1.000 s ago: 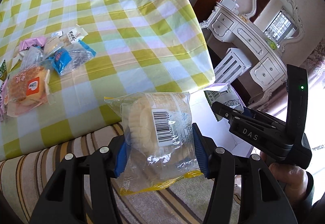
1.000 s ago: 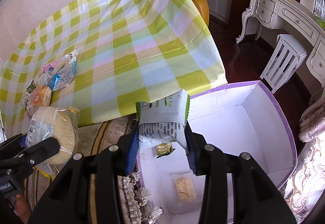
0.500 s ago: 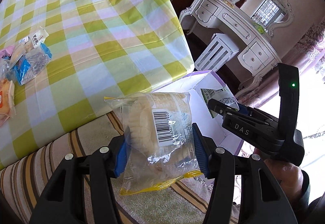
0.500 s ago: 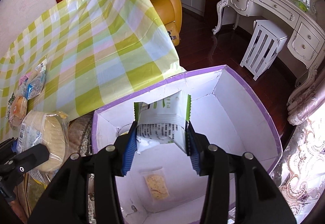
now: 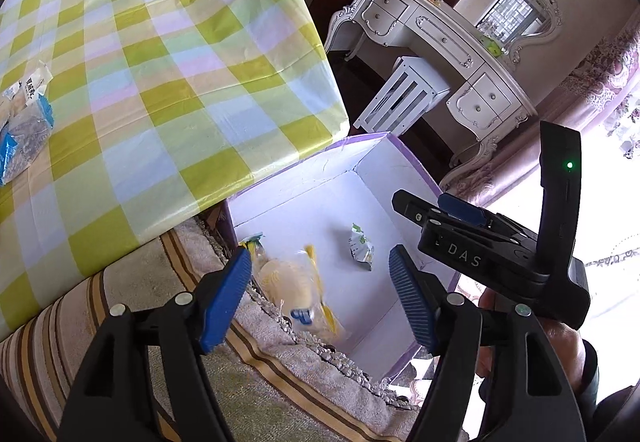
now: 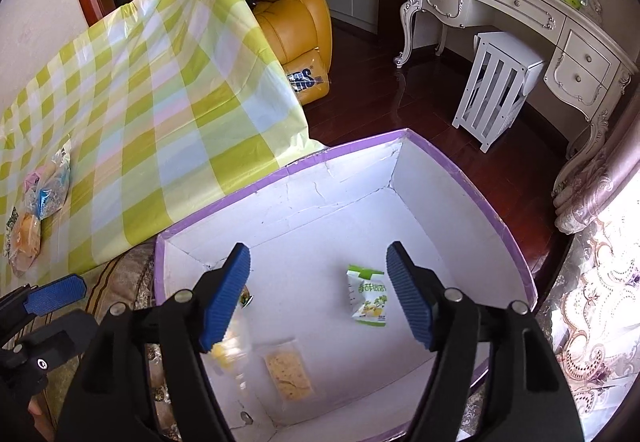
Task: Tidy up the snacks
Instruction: 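Carry both items to the white box and release them inside, then return both tools to the table and grasp the chocolate bar with left gripper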
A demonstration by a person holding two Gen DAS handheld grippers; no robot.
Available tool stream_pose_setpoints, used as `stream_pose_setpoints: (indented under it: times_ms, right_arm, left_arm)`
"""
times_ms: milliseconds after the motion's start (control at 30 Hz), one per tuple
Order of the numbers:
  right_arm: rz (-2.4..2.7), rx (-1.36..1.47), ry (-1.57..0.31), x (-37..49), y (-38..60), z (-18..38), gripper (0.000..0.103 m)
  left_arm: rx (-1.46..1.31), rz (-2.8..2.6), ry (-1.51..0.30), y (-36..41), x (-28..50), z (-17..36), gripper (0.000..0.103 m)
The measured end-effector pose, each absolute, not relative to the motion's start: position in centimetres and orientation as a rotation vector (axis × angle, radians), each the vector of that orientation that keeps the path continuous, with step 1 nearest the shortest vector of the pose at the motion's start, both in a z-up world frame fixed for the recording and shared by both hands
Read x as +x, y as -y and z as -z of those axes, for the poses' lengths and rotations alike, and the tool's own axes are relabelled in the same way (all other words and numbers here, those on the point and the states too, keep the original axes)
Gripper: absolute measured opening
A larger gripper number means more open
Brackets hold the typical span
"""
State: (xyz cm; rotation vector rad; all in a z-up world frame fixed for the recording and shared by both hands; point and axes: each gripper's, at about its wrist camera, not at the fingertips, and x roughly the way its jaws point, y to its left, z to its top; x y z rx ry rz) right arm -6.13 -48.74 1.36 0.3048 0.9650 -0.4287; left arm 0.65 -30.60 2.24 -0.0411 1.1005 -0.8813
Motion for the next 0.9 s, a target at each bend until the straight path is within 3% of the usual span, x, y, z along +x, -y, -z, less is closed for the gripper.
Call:
stream_pose_setpoints:
  times_ms: [467,900]
  right_arm:
    - [0.366,0.255,-0.96,-4.9,45.7,-2.4,0.073]
    - [0.237,0.203,-0.964,-2.4,40.2,-3.9,0.073]
  left_arm:
    - [-0.078,0.808,-1.05,27.3,1.1,-3.1,0.068]
    - [-0.2,0.632,-1.007,18.7,2.8,-3.5,0.068]
